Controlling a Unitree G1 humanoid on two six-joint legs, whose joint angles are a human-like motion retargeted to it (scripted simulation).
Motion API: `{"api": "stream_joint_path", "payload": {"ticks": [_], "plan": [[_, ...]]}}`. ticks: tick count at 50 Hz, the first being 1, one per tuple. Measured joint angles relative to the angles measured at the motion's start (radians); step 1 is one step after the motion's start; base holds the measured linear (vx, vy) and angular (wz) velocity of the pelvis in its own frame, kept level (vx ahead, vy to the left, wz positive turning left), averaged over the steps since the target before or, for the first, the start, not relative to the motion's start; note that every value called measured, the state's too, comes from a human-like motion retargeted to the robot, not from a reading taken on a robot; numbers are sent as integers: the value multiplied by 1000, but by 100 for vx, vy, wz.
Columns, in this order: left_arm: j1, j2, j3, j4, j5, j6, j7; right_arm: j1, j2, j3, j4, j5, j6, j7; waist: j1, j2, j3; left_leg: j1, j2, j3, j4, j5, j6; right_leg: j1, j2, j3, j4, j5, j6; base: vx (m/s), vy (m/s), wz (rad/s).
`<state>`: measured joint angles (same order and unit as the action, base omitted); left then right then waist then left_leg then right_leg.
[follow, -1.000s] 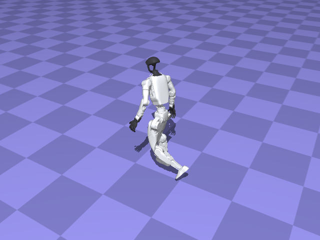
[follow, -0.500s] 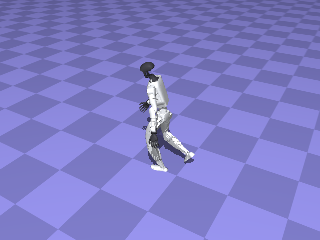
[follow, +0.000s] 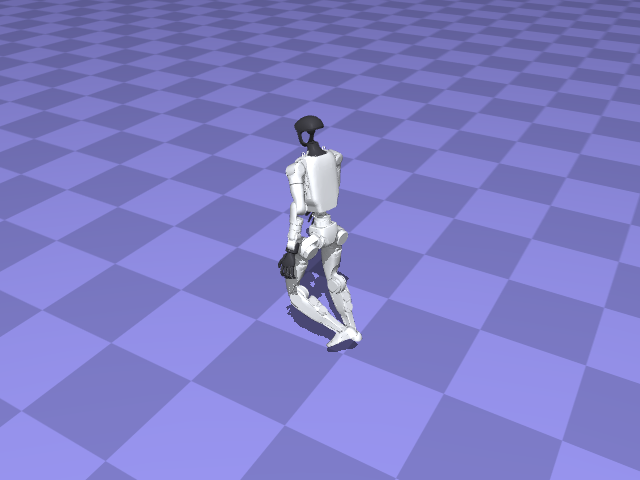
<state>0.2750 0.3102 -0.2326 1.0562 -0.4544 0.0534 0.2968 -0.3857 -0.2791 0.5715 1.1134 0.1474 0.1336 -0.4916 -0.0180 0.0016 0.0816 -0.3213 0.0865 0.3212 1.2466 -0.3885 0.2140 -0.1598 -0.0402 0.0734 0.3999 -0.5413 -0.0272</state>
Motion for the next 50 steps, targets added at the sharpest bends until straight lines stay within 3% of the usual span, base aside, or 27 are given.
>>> {"api": "stream_joint_path", "payload": {"ticks": [2, 3, 5, 7, 10, 12, 13, 15, 17, 18, 21, 23, 25, 27, 30, 33, 35, 37, 39, 41, 43, 44, 47, 50], "plan": [[98, 16, 35, 148, 180, 51, -40, 4, 56, -68, -110, 64, -91, -46, 80, -58, -47, -90, 2, 35, -86, -66, 24, 49, -44, 26, -75, 62, 36, 112, 15, -100], [145, 34, 62, 208, 266, 58, -67, 17, 81, -93, -180, 125, -132, 9, 126, -94, -64, -113, -3, 53, -173, -86, 19, 79, -69, 37, -114, 109, 59, 115, 20, -114], [223, 78, 128, 300, 357, 59, -93, 28, 120, -99, -301, 268, -183, 195, 232, -166, -88, -118, -26, 91, -436, -79, -14, 135, -116, 69, -191, 226, 105, 118, 27, -133], [266, 124, 222, 344, 289, 54, -68, -1, 131, -77, -375, 360, -180, 394, 329, -199, -70, -56, -36, 124, -776, -28, -81, 219, -133, 97, -262, 354, 130, 119, 37, -122], [266, 177, 358, 375, 94, 46, -26, -87, 112, -54, -432, 434, -112, 614, 423, -172, 2, 54, -16, 182, -1146, 17, -187, 398, -117, 106, -351, 520, 123, 116, 47, -44], [214, 195, 396, 381, -16, 33, 22, -138, 79, -49, -461, 468, -68, 664, 447, -123, 84, 108, -13, 130, -1174, 76, -220, 523, -99, 88, -333, 579, 93, 113, 49, 46], [176, 200, 398, 376, -60, 23, 59, -152, 56, -48, -481, 481, -66, 650, 457, -96, 133, 140, -17, 82, -1135, 95, -216, 572, -93, 73, -285, 595, 84, 109, 49, 71], [77, 213, 390, 352, -85, 8, 120, -147, 1, -57, -524, 481, -118, 545, 488, -61, 221, 195, -32, 19, -983, 11, -180, 596, -97, 19, -69, 587, 117, 107, 48, 75], [-65, 216, 359, 315, -42, 16, 127, -118, -40, -73, -521, 433, -201, 372, 521, -79, 261, 191, -71, 0, -828, -119, -129, 463, -155, -48, 281, 473, 134, 102, 43, 71], [-145, 210, 331, 291, -16, 25, 104, -100, -49, -80, -498, 398, -233, 277, 530, -105, 263, 170, -98, -5, -780, -155, -108, 360, -196, -71, 446, 391, 113, 100, 37, 82], [-304, 172, 177, 141, 135, 30, -80, -12, -23, -79, -351, 287, -224, 100, 456, -132, 219, 189, -136, -56, -792, -171, -117, 132, -221, -135, 669, 213, 5, 100, 30, 122], [-357, 175, 28, -26, 295, -11, -160, 60, 7, -76, -222, 209, -154, 113, 336, -125, 155, 221, -140, -124, -851, -144, -119, -5, -184, -179, 688, 181, 2, 104, 18, 187], [-379, 214, -99, -234, 573, -73, -221, 145, 2, -64, -101, 122, -115, 215, 183, -58, 101, 284, -95, -201, -931, -69, -171, -26, -82, -230, 488, 146, -44, 106, 8, 215], [-426, 250, -167, -424, 678, -133, -136, 228, -36, -50, -7, 43, -98, 342, 44, -10, 66, 322, -75, -268, -974, 14, -185, -57, -26, -242, 235, 192, -20, 109, -5, 204], [-523, 237, -185, -629, 479, -229, -18, 300, -107, -55, 133, -17, -64, 529, -126, 12, 67, 390, -98, -362, -1009, 131, -184, -58, -33, -235, -196, 295, 51, 113, -18, 170], [-583, 186, -119, -747, 93, -272, -182, 310, -151, -109, 267, -135, 59, 773, -199, -26, 121, 470, -149, -433, -901, 174, -130, -40, -89, -264, -366, 348, 146, 117, -26, 76], [-580, 151, -37, -786, -135, -235, -342, 302, -182, -83, 284, -240, 110, 948, -191, -35, 149, 429, -174, -428, -666, 182, -90, -36, -97, -256, -334, 385, 137, 112, -24, -46], [-512, 115, 37, -773, -304, -210, -366, 275, -207, -18, 236, -256, 105, 1004, -146, 2, 161, 330, -142, -378, -397, 204, -76, -64, -46, -215, -181, 294, 61, 107, -20, -137], [-395, 74, 80, -708, -397, -224, -257, 226, -203, 8, 177, -171, 78, 844, -101, 31, 168, 233, -96, -314, -178, 163, -60, -96, -5, -178, -6, 179, 20, 106, -13, -153], [-271, 32, 96, -592, -442, -227, -86, 170, -160, -23, 116, -11, 14, 484, -68, 30, 162, 131, -59, -251, -41, 85, -31, -100, 0, -157, 91, 122, 25, 107, -6, -103], [-168, 2, 100, -433, -463, -166, 45, 124, -85, -94, 39, 158, -74, 174, -29, 6, 134, 30, -45, -207, -11, 38, -3, -67, -14, -130, 89, 118, 41, 108, -1, -62], [-122, -7, 102, -345, -457, -117, 73, 107, -46, -127, -6, 228, -105, 107, 0, -14, 117, -8, -48, -188, -45, 24, 7, -38, -24, -109, 61, 133, 47, 108, 2, -64], [-6, -11, 118, -78, -332, 7, 70, 50, 64, -168, -131, 371, -151, 78, 116, -89, 70, -69, -55, -119, -294, 9, 3, 49, -64, -30, -45, 231, 65, 107, 7, -108], [89, 14, 175, 111, -24, 9, 48, -46, 122, -121, -229, 338, -160, 153, 258, -158, 62, -21, -39, -46, -744, 76, -64, 131, -93, 50, -128, 361, 99, 105, 19, -156]]}}
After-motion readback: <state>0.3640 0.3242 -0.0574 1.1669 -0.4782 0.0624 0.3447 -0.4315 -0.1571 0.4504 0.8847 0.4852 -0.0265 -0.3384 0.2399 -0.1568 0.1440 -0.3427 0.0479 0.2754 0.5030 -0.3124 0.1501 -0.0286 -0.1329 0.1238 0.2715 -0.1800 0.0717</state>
